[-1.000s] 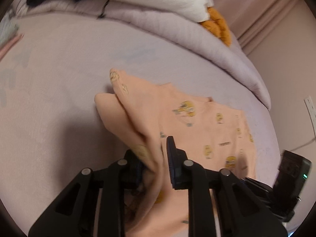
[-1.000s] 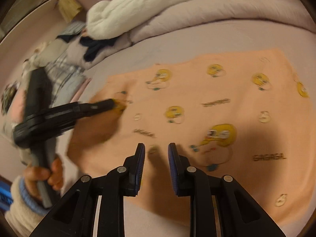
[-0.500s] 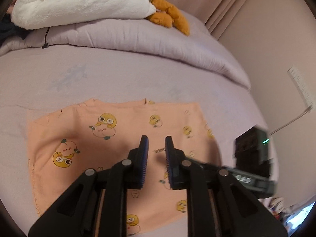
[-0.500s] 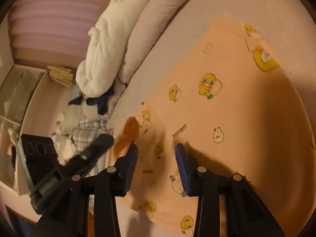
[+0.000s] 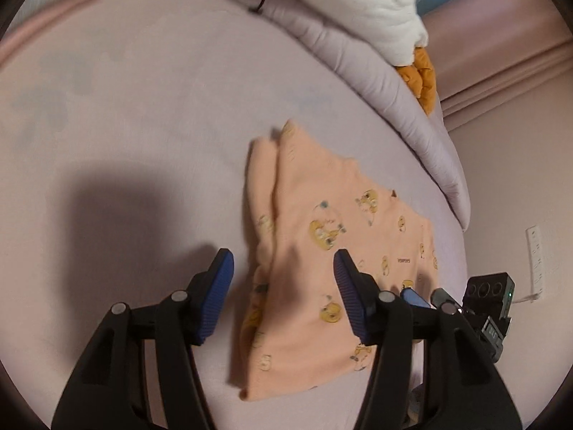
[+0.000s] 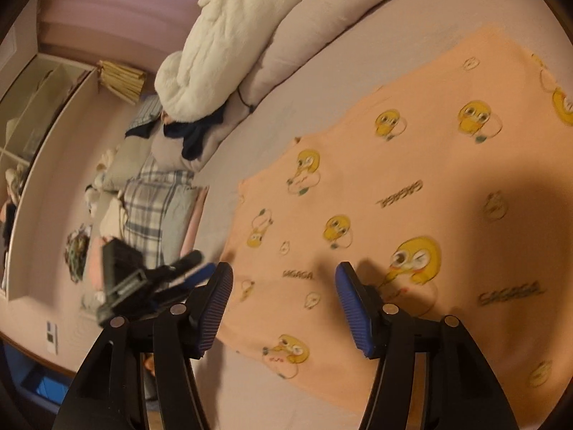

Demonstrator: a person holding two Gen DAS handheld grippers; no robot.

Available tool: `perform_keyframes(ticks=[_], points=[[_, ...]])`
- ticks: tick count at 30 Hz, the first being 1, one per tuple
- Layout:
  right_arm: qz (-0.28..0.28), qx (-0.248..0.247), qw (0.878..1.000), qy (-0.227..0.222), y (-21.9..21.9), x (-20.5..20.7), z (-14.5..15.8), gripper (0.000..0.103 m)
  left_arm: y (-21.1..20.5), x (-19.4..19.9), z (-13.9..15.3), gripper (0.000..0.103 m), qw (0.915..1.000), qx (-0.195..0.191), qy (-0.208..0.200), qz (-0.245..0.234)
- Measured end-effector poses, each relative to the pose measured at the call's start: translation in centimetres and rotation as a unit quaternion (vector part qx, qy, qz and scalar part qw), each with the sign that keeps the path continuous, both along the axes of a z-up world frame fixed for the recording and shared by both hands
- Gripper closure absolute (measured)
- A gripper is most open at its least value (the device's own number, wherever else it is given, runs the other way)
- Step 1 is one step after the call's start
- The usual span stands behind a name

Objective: Fold small clothes

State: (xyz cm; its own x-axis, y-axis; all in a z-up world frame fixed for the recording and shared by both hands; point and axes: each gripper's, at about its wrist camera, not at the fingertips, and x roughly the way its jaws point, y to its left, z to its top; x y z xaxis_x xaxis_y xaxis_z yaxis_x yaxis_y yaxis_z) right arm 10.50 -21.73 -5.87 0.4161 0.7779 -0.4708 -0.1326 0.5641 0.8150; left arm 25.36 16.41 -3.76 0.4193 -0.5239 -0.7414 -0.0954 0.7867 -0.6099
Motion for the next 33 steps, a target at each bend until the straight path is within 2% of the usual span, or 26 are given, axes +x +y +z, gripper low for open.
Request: perform_keyframes(ticks=[2, 4, 6, 7, 8, 9, 11, 16, 20, 23, 25, 26, 27, 28, 29, 33], points=[[0.002, -0.005, 1.000, 0.003, 0.2, -0.2, -0.1, 0.043, -0.5, 0.5, -1.8, 0.046, 0.9990, -0.038, 0.018, -0.014], [0.002, -0.010, 1.000, 0.003, 0.1, -0.3, -0.1, 0.043, -1.8, 0.7, -2.8, 0.046, 0.9987, -0.040, 0.025, -0.019], [-0.001, -0.018, 1.000, 0.002, -0.1, -0.4, -0.2, 0.043, -2.8, 1.3, -2.2, 0.049, 0.9990, -0.043, 0.007, -0.014], [-0.003, -0.020, 1.000, 0.000, -0.4, -0.5, -0.1, 0.043, -3.3, 1.4, -2.0, 0.072, 0.9985, -0.052, 0.006, -0.013], [-0.006, -0.021, 1.000, -0.002, -0.7, -0.8, -0.1, 0.043, -4.1, 1.4, -1.9, 0.086, 0.9981, -0.058, 0.009, -0.018], [-0.009, -0.020, 1.000, -0.003, -1.1, -0.8, -0.2, 0.043, -4.6, 1.4, -1.7, 0.090, 0.9985, -0.050, 0.010, -0.022], [-0.015, -0.017, 1.000, -0.002, -1.6, -0.8, -0.3, 0.043, -6.5, 1.1, -0.3, 0.091, 0.9994, -0.015, 0.001, -0.030], [-0.029, 0.001, 1.000, 0.000, -3.0, -0.4, -0.7, 0.043, -11.4, 0.3, 4.4, 0.091, 0.9973, 0.007, -0.045, -0.058], [-0.073, 0.084, 0.994, 0.011, -5.9, 0.0, -1.0, 0.043, -17.7, 0.0, 6.8, 0.088, 0.9905, 0.044, -0.074, -0.108], [-0.111, 0.153, 0.981, 0.031, -8.2, 0.4, -2.3, 0.042, -22.4, 0.1, 6.5, 0.089, 0.9857, 0.058, -0.072, -0.141], [-0.133, 0.207, 0.967, 0.062, -9.5, 0.8, -4.0, 0.042, -25.0, 0.2, 5.2, 0.085, 0.9838, 0.041, -0.049, -0.167], [-0.139, 0.233, 0.960, 0.072, -10.0, 1.0, -4.9, 0.041, -25.9, 0.2, 4.6, 0.082, 0.9829, 0.042, -0.043, -0.174], [-0.141, 0.251, 0.954, 0.085, -10.4, 1.2, -5.7, 0.041, -26.9, 0.2, 4.0, 0.075, 0.9806, 0.036, -0.036, -0.189], [-0.140, 0.256, 0.952, 0.089, -10.4, 1.2, -5.9, 0.041, -27.3, 0.3, 3.7, 0.069, 0.9797, 0.033, -0.032, -0.195], [-0.138, 0.258, 0.952, 0.091, -10.4, 1.4, -5.9, 0.041, -27.7, 0.0, 3.4, 0.067, 0.9780, 0.032, -0.035, -0.203], [-0.120, 0.212, 0.965, 0.094, -9.9, 1.8, -5.2, 0.041, -26.5, -0.8, 3.5, 0.067, 0.9749, 0.041, -0.048, -0.213]])
